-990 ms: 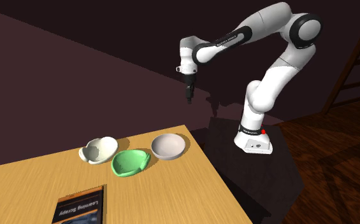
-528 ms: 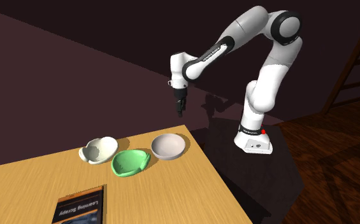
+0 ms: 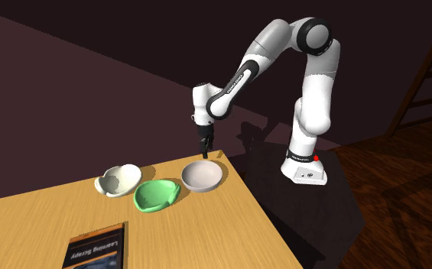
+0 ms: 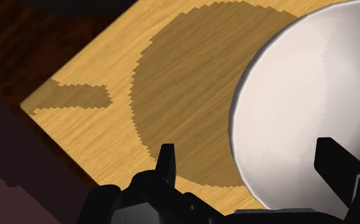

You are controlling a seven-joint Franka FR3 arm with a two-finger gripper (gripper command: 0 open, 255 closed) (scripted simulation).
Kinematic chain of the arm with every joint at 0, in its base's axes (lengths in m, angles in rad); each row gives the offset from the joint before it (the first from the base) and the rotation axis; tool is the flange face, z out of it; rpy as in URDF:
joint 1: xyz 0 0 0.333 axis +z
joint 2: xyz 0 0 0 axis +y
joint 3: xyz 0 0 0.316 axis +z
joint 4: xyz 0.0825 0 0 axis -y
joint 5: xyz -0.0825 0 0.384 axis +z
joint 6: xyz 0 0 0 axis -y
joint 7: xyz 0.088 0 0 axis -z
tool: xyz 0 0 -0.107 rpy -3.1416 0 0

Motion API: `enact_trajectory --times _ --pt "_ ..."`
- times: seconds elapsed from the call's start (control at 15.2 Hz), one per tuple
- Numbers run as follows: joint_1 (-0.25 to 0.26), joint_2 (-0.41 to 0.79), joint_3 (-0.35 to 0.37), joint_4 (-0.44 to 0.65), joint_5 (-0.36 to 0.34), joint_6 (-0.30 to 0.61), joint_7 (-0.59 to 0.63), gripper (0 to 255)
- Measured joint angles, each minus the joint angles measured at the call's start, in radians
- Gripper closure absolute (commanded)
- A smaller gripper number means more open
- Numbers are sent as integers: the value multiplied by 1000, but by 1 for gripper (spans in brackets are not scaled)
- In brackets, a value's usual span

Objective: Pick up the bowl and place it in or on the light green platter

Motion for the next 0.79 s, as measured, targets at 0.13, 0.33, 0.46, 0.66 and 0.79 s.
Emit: enact_trajectory --times 0.13,0.33,0.46,0.66,0.79 --pt "3 38 3 2 3 37 1 0" --pt "7 74 6 -11 9 85 -2 0" --pt "8 93 7 -12 10 107 -2 0" --pt "9 102 8 -12 11 116 -2 0" --pt "9 103 9 -12 11 117 -2 0"
